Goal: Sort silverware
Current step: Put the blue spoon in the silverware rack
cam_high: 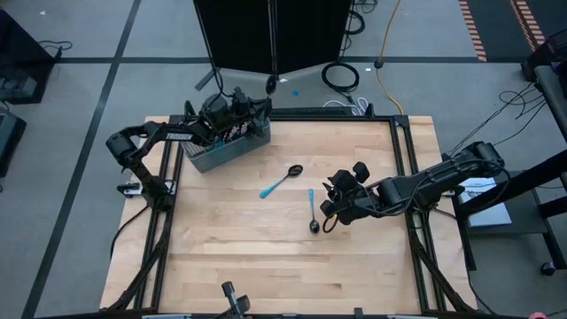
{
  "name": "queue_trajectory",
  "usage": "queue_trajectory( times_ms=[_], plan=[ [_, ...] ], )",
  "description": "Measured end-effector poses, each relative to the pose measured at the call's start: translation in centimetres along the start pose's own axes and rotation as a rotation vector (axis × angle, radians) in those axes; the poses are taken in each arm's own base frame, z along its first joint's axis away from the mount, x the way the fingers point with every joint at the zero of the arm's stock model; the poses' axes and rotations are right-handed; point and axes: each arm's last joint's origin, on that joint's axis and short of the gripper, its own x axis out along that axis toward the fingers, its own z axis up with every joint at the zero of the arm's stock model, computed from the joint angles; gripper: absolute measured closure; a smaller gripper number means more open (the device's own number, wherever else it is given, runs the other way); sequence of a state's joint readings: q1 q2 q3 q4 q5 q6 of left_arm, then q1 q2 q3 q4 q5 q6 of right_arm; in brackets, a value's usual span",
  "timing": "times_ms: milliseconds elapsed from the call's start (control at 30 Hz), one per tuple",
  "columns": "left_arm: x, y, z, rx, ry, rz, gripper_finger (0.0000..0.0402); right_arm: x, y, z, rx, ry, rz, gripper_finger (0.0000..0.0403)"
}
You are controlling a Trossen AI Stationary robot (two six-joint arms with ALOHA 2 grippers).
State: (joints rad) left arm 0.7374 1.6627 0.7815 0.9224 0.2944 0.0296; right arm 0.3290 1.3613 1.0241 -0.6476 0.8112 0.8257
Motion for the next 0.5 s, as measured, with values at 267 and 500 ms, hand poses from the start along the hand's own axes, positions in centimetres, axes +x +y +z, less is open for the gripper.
queue_trajectory(
  times_ms=[267, 500],
  plan=[
    [0.0, 0.06, 0.03, -0.001, -0.003, 0.019, 0.0369, 0.0, 0.01, -0.01, 0.002, 0.004, 0.004, 0.0305],
    [-0.01, 0.07, 0.07, -0.047, -0.006, 0.023, 0.0321, 0.0, 0.01, -0.01, 0.003, 0.004, 0.004, 0.0305]
  ],
)
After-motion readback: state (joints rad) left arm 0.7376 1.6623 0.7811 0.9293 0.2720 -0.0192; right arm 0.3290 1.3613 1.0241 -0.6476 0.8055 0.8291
